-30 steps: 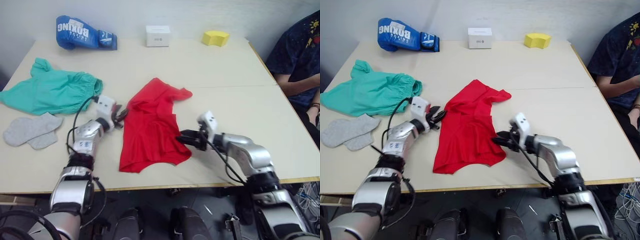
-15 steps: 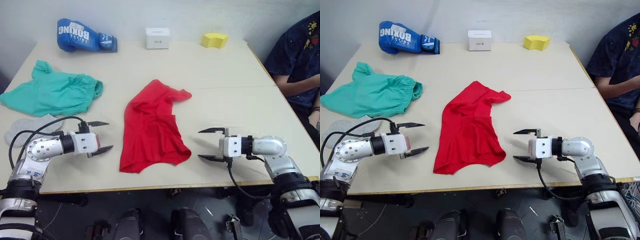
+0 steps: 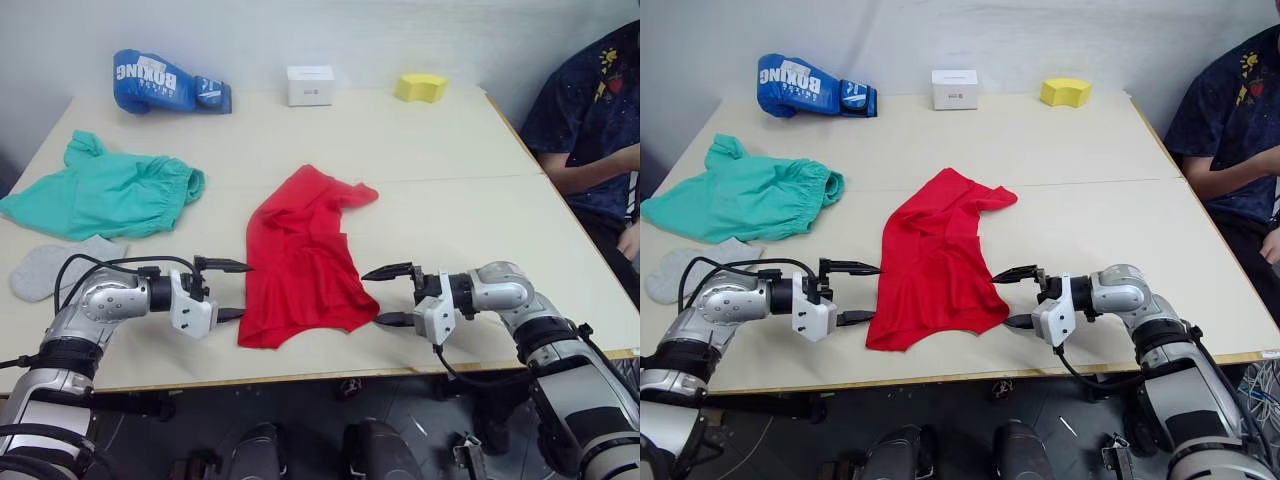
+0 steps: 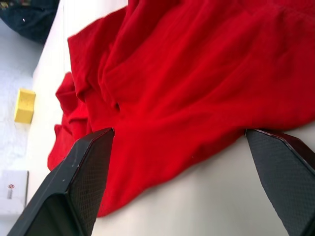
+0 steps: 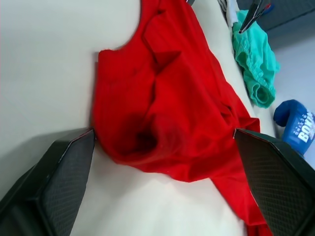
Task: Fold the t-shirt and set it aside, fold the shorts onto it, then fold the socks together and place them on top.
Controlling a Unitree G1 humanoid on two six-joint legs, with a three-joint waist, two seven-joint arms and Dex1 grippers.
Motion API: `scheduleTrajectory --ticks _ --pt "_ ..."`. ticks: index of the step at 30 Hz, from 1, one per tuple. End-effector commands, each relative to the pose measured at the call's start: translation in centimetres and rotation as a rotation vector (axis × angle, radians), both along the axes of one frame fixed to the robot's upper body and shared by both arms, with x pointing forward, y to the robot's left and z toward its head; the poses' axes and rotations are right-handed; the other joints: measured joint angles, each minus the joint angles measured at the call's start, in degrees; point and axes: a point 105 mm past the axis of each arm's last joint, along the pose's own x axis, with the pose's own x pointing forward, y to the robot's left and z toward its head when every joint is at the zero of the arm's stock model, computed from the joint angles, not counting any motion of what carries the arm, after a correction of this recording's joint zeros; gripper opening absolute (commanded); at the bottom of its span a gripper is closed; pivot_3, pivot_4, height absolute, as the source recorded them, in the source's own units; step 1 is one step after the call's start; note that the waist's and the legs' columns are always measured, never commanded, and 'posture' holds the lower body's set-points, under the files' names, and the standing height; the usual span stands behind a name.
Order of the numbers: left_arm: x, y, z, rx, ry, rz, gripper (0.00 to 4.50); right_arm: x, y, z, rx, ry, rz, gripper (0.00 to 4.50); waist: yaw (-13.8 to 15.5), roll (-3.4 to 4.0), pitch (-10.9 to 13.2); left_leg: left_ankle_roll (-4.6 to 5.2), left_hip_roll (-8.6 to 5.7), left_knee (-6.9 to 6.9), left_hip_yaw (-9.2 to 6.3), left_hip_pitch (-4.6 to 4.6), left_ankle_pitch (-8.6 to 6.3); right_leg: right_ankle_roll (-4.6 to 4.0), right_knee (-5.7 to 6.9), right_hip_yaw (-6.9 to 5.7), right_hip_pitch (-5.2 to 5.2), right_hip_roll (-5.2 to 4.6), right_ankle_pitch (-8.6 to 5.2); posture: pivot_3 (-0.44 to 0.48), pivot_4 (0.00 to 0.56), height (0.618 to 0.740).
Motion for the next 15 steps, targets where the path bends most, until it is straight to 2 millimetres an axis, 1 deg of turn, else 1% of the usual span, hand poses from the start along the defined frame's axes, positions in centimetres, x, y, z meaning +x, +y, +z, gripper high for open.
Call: scheduleTrajectory --ticks 1,5,7,10,15 --pt "-1.3 -0.8 -3.5 0.084 0.078 -0.067 4.46 0.6 -1.0 -2.5 -0.121 0.067 -0.072 4.5 -0.07 0.01 -0.38 0.01 0.0 0.01 0.0 0.02 -0.01 0.0 0.0 0.01 0.03 -0.02 0.0 0.0 0.15 0.74" --pt "-0.9 -0.3 -3.6 0.084 0.067 -0.038 4.46 1.2 -2.1 -2.5 -0.151 0.045 -0.113 4.5 -0.23 0.02 -0.94 0.15 -0.03 -0.01 0.0 0.15 -0.17 -0.01 0.0 0.37 0.15 -0.15 -0.01 0.0 0.15 0.74" --pt "-0.6 -0.2 -3.6 0.081 0.061 -0.024 4.46 1.2 -2.1 -2.8 -0.163 0.038 -0.113 4.5 -0.2 0.03 -0.94 0.4 -0.03 -0.04 -0.02 0.31 -0.36 -0.03 -0.01 0.38 0.33 -0.19 -0.02 0.0 0.15 0.74" --pt "-0.2 -0.5 -3.7 0.072 0.053 -0.018 4.46 1.3 -1.3 -3.1 -0.163 0.025 -0.094 4.5 -0.18 0.01 -1.09 0.33 -0.05 -0.13 -0.01 0.79 -0.5 -0.12 -0.06 0.41 0.66 -0.24 -0.07 0.0 0.15 0.74" --pt "0.4 -2.0 -3.9 0.049 0.04 -0.027 4.46 1.7 0.9 -3.3 -0.151 0.003 -0.059 4.5 -0.03 0.16 -1.49 0.23 -0.05 -0.17 0.0 0.96 -0.56 -0.13 -0.05 0.4 0.66 -0.29 -0.07 0.0 0.15 0.74"
